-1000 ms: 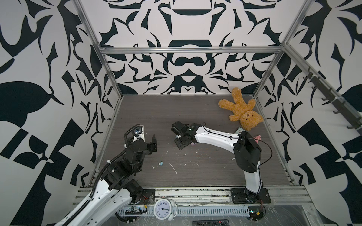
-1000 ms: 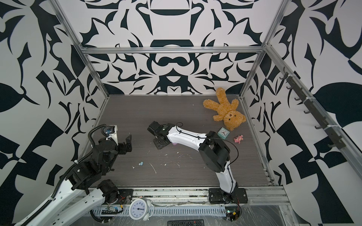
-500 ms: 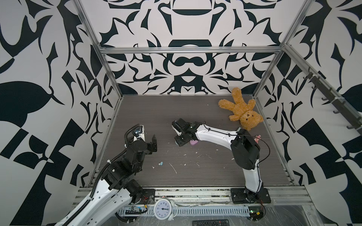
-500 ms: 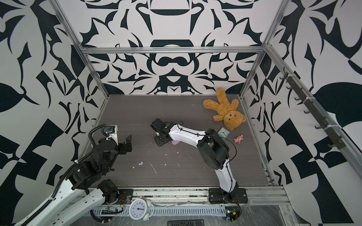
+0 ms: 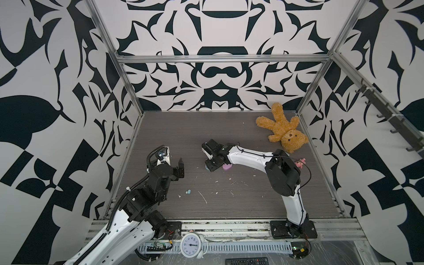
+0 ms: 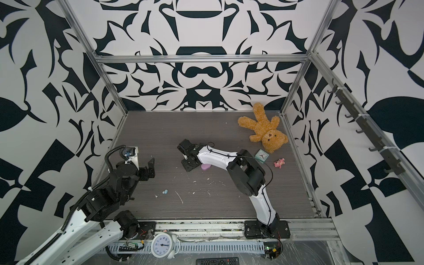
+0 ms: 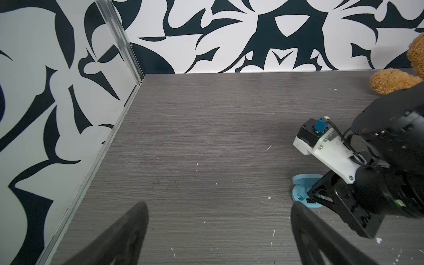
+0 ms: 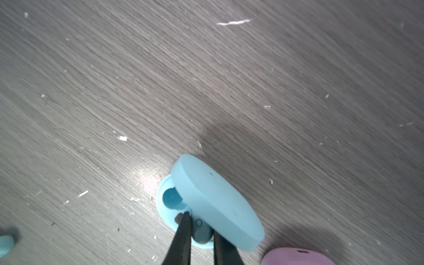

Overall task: Insert wireless bluetooth earbuds into charging case
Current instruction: Insert the wireless bluetooth earbud into the charging case.

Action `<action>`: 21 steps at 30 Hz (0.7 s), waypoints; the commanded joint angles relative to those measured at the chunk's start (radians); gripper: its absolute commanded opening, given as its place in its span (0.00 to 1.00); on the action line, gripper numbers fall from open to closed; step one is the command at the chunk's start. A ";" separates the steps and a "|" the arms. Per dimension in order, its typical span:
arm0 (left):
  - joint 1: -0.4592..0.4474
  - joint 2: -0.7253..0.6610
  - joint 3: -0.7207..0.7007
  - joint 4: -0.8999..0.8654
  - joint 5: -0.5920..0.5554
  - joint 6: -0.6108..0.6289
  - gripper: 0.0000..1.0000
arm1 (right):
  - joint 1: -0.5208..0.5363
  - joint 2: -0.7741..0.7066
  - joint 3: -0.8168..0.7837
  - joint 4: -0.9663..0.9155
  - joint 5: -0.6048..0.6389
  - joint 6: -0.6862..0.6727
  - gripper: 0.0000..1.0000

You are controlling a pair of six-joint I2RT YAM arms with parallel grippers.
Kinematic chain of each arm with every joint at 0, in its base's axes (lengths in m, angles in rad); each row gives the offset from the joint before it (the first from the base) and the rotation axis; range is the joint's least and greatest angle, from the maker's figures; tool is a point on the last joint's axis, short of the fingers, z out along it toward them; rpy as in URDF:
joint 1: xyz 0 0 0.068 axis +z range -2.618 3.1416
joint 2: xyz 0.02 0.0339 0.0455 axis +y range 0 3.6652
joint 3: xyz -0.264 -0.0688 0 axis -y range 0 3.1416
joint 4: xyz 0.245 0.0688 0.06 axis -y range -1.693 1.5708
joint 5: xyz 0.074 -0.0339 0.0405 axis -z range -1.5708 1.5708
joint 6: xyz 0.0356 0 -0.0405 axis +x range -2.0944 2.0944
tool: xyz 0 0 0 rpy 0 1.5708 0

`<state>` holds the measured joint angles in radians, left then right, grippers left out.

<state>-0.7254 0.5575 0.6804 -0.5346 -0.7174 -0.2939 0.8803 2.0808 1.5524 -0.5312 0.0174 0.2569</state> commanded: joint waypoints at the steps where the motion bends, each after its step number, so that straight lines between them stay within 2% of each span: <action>1: 0.006 -0.002 -0.014 0.021 -0.004 0.000 0.99 | -0.004 -0.009 -0.005 0.011 -0.008 -0.011 0.18; 12: 0.006 0.006 -0.015 0.024 0.005 0.001 0.99 | -0.005 -0.023 -0.050 0.021 -0.001 0.003 0.18; 21: 0.006 0.008 -0.014 0.026 0.006 0.000 0.99 | -0.005 -0.039 -0.063 0.023 -0.002 0.018 0.25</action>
<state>-0.7238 0.5652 0.6804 -0.5262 -0.7139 -0.2909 0.8783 2.0689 1.5085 -0.4828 0.0132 0.2642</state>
